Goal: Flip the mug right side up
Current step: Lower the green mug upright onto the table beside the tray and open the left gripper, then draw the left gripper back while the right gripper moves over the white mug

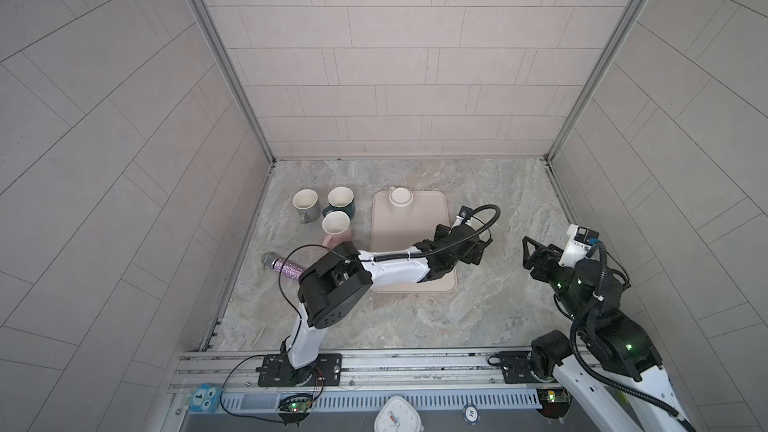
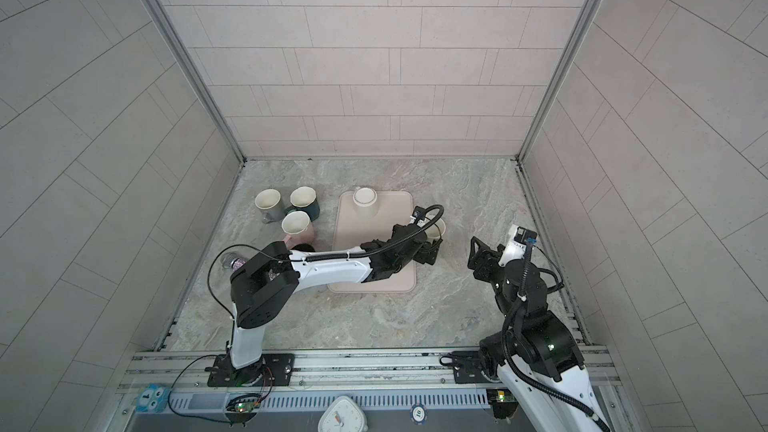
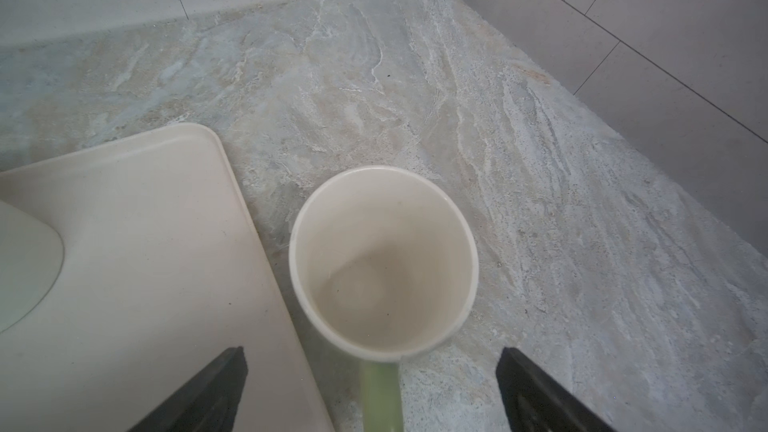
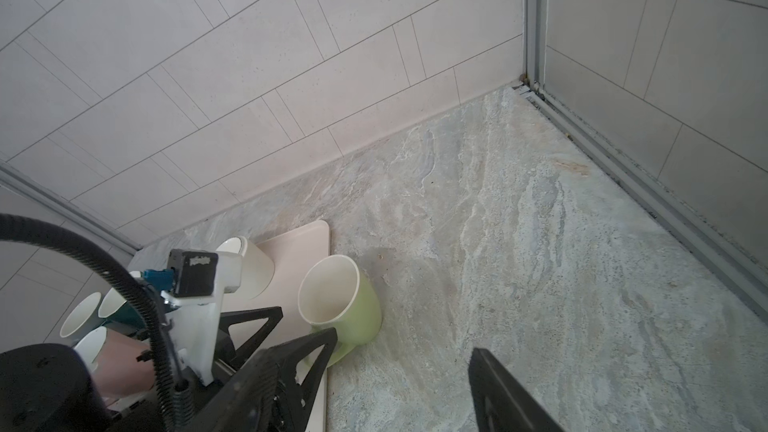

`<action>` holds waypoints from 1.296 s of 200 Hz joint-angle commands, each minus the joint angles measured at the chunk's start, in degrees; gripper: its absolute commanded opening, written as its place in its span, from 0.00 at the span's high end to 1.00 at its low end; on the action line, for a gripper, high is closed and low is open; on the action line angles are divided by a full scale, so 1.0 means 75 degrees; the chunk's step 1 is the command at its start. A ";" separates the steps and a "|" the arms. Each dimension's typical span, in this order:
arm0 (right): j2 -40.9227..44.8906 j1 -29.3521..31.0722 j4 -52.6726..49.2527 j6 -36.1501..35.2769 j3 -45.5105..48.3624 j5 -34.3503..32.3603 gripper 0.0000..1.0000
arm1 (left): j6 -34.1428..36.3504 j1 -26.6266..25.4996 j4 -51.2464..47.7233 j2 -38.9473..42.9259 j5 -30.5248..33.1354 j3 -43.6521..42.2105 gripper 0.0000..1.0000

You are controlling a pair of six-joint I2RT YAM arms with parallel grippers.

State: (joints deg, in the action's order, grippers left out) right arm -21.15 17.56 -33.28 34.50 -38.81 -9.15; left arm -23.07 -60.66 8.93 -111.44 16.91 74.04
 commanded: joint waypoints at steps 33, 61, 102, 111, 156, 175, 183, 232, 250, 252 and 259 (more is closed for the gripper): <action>-0.2599 -0.0021 0.0851 -0.0622 -0.1143 0.2119 0.25 | -0.0704 0.0566 -0.0484 0.2228 0.0189 -0.1214 0.00; -0.5265 0.0150 0.1248 -0.1186 -0.2516 0.3648 0.25 | -0.1223 0.1363 -0.1335 0.4117 0.0129 -0.2310 0.00; -0.8483 0.1565 0.1118 -0.2405 -0.4958 0.2525 0.24 | -0.1100 0.2010 -0.3449 0.6973 0.0673 -0.3069 0.00; -0.9158 0.1621 0.1338 -0.2301 -0.5359 0.2894 0.24 | -0.1142 0.2155 -0.3803 0.7521 0.0630 -0.3201 0.00; -1.1884 0.2225 0.0881 -0.2951 -0.7624 0.2474 0.21 | -0.1002 0.2378 -0.5105 0.9448 0.0969 -0.3333 0.00; -1.2794 0.2331 0.0451 -0.3064 -0.8562 0.2180 0.16 | -0.0861 0.2417 -0.5299 0.9625 0.0969 -0.3282 0.00; -1.3089 0.2376 0.0340 -0.3156 -0.8879 0.1986 0.15 | -0.0813 0.2431 -0.5334 0.9654 0.0977 -0.3291 0.00; -1.4277 0.2547 -0.0048 -0.3629 -1.0352 0.1009 0.12 | -0.0598 0.2465 -0.5273 0.9830 0.1014 -0.3487 0.00; -1.4609 0.2638 -0.0370 -0.3916 -1.0864 0.0414 0.12 | -0.0563 0.2484 -0.5269 0.9843 0.1001 -0.3523 0.00; -1.4642 0.2653 -0.0433 -0.3937 -1.0932 0.0356 0.12 | -0.0558 0.2486 -0.5269 0.9843 0.1003 -0.3530 0.00; -1.4782 0.2679 -0.0613 -0.3987 -1.1171 0.0128 0.12 | -0.0552 0.2487 -0.5238 0.9854 0.1011 -0.3533 0.00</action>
State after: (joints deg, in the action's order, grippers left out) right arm -130.04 36.58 -32.58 8.51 -117.38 -0.30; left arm -28.56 -42.48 -30.13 -38.22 23.64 48.18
